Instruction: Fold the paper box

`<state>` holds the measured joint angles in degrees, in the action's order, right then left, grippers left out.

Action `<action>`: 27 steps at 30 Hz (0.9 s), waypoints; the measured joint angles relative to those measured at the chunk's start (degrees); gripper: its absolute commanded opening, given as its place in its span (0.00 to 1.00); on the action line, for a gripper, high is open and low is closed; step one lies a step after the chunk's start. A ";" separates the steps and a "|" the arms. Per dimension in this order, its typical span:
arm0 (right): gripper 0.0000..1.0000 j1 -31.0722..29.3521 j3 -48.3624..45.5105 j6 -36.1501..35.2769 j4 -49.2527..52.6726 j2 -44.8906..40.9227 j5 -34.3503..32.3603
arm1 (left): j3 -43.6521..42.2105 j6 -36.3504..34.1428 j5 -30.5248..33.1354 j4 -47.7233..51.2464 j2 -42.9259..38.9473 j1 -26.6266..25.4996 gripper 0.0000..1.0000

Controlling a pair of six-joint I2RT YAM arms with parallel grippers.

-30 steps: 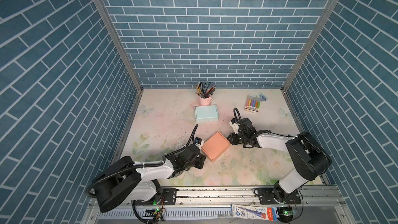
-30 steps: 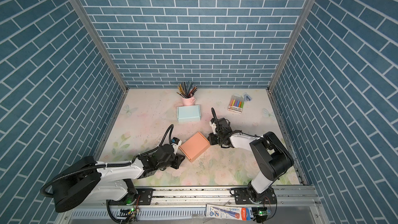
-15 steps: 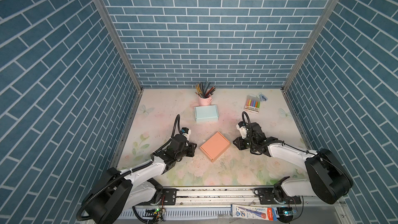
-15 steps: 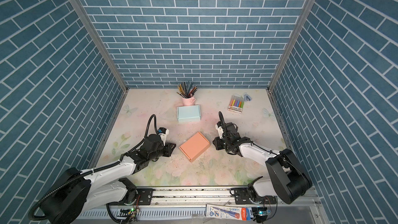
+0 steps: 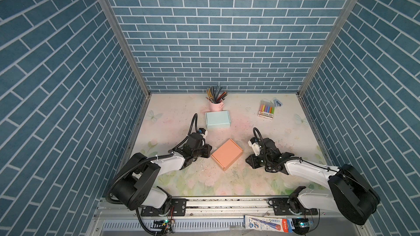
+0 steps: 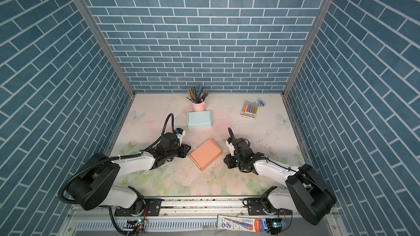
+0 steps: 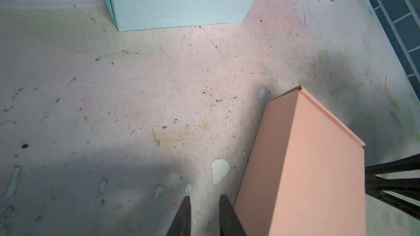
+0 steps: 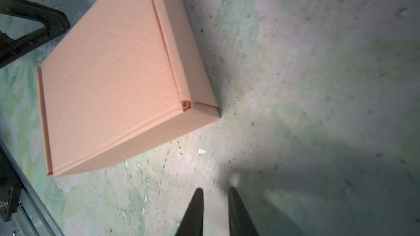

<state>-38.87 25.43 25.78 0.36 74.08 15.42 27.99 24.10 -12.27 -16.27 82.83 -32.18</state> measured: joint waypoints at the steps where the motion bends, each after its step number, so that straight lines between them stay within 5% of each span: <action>1: 0.20 -0.28 0.00 0.20 -0.79 1.11 0.13 | 0.00 -0.11 -0.13 -0.07 0.07 -0.04 0.24; 27: 0.18 -0.83 10.67 -0.13 -6.32 15.52 -0.79 | -8.28 3.78 -0.87 -3.43 -5.90 -7.45 0.24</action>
<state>-39.70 36.10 25.65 -5.96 89.60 14.63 19.70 27.88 -13.15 -19.70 76.93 -39.64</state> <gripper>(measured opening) 0.181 0.243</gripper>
